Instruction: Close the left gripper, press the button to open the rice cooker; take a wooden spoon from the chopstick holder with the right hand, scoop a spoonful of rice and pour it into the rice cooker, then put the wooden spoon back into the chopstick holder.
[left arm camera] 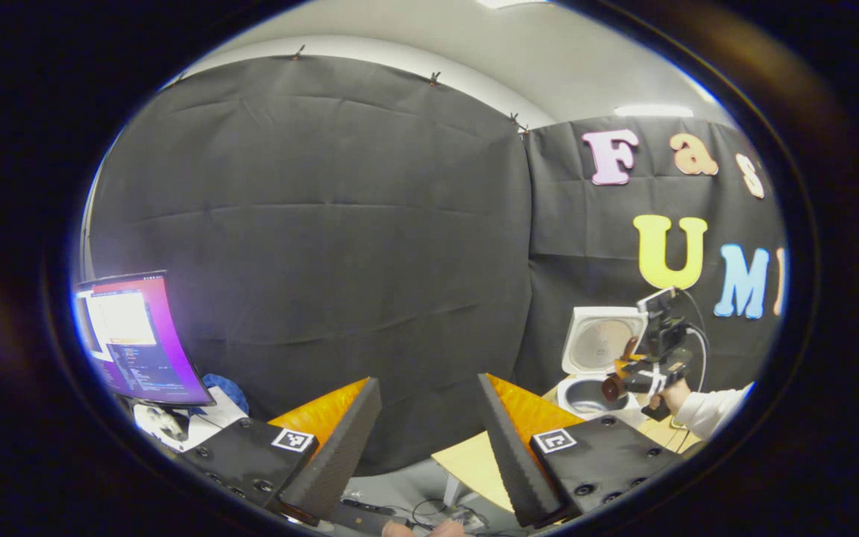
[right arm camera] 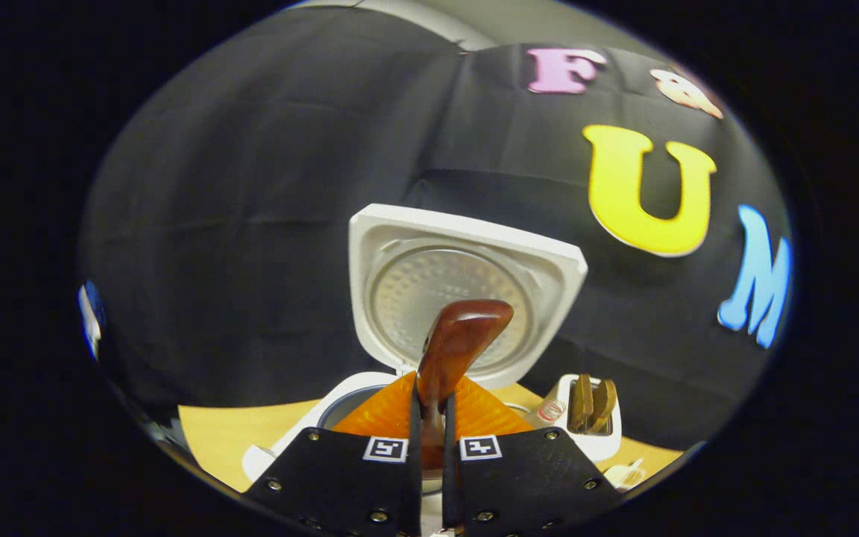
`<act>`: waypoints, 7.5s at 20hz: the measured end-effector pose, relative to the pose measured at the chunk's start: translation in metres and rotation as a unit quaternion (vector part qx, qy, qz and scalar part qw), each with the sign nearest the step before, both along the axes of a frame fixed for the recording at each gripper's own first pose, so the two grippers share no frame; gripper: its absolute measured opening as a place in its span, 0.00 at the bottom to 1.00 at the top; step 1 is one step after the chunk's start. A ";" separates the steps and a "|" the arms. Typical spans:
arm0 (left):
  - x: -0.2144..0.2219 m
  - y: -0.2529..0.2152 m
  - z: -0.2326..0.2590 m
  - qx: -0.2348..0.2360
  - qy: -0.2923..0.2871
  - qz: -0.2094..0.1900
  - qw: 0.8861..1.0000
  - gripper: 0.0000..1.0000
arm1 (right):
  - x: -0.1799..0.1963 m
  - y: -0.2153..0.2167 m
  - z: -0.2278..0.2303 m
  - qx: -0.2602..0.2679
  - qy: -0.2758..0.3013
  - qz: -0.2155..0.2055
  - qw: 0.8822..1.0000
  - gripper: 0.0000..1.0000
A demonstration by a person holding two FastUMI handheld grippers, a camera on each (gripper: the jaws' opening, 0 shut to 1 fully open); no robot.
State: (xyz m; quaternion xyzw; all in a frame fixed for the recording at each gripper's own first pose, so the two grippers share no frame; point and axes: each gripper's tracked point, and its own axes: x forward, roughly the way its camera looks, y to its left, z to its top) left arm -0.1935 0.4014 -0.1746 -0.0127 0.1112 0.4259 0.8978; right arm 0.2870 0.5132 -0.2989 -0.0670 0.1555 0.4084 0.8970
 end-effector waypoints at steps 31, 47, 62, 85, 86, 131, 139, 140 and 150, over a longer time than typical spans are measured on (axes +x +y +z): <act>0.112 -0.213 -0.005 -0.042 -0.053 -0.192 0.979 0.85 | 0.026 -0.547 -0.137 0.118 0.261 -0.323 0.902 0.11; 0.195 -0.301 -0.014 -0.031 0.009 -0.221 0.975 0.85 | 0.005 -0.561 -0.231 0.110 0.350 -0.307 0.878 0.16; 0.284 -0.258 -0.023 -0.058 -0.054 -0.332 0.940 0.85 | -0.050 -0.609 -0.145 0.079 0.256 -0.445 0.855 0.73; 0.624 -0.054 -0.071 -0.043 -0.072 -0.284 0.955 0.84 | -0.175 -0.449 0.112 0.029 -0.060 -0.410 0.910 0.99; 0.639 -0.045 -0.079 -0.048 -0.063 -0.272 0.959 0.84 | -0.177 -0.444 0.107 0.036 -0.046 -0.407 0.912 0.99; 0.412 -0.219 -0.149 -0.094 0.000 -0.336 0.937 0.96 | -0.167 -0.450 0.128 0.063 -0.041 -0.352 0.933 1.00; 0.284 -0.357 0.058 -0.036 -0.104 -0.433 0.894 0.93 | -0.186 -0.539 0.202 0.074 -0.076 -0.368 0.924 0.99; 0.268 -0.379 0.070 -0.032 -0.108 -0.446 0.888 0.93 | -0.191 -0.551 0.211 0.083 -0.079 -0.366 0.924 0.99; 0.161 -0.453 0.146 0.067 -0.120 -0.473 0.870 0.98 | -0.219 -0.651 0.254 0.061 -0.151 -0.411 0.897 0.99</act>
